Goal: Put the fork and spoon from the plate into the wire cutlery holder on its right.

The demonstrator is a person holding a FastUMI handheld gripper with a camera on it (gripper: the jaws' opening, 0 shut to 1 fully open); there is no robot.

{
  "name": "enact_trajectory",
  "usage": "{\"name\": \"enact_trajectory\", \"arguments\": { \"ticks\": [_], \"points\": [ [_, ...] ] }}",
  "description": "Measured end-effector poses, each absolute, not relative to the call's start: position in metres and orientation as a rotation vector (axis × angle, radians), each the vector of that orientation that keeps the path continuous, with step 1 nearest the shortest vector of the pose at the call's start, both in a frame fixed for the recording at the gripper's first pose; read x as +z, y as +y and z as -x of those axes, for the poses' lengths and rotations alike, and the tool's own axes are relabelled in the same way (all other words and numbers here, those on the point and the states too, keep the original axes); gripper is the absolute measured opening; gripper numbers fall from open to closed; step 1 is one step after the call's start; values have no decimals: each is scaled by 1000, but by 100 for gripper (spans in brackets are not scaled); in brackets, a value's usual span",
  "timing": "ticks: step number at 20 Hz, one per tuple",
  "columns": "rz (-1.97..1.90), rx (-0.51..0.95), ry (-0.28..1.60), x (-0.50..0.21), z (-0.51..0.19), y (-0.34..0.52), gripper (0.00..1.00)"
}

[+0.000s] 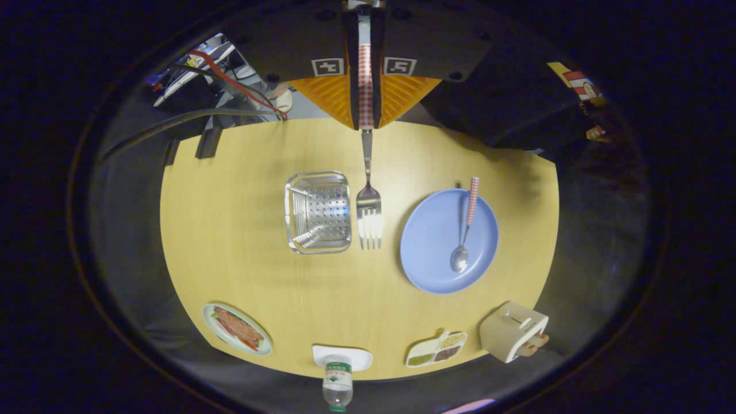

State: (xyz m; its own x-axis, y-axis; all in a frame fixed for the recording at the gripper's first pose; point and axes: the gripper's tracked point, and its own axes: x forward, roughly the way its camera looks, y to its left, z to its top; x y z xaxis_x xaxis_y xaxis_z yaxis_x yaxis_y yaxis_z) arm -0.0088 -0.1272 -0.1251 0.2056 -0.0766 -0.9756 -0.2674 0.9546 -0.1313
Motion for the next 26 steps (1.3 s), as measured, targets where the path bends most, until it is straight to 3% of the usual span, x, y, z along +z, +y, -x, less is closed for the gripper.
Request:
{"name": "enact_trajectory", "arguments": {
  "ticks": [17,26],
  "points": [
    [458,128,1800,-171,-50,-172,11],
    [410,163,1797,-165,-49,-165,71]
  ]
}}
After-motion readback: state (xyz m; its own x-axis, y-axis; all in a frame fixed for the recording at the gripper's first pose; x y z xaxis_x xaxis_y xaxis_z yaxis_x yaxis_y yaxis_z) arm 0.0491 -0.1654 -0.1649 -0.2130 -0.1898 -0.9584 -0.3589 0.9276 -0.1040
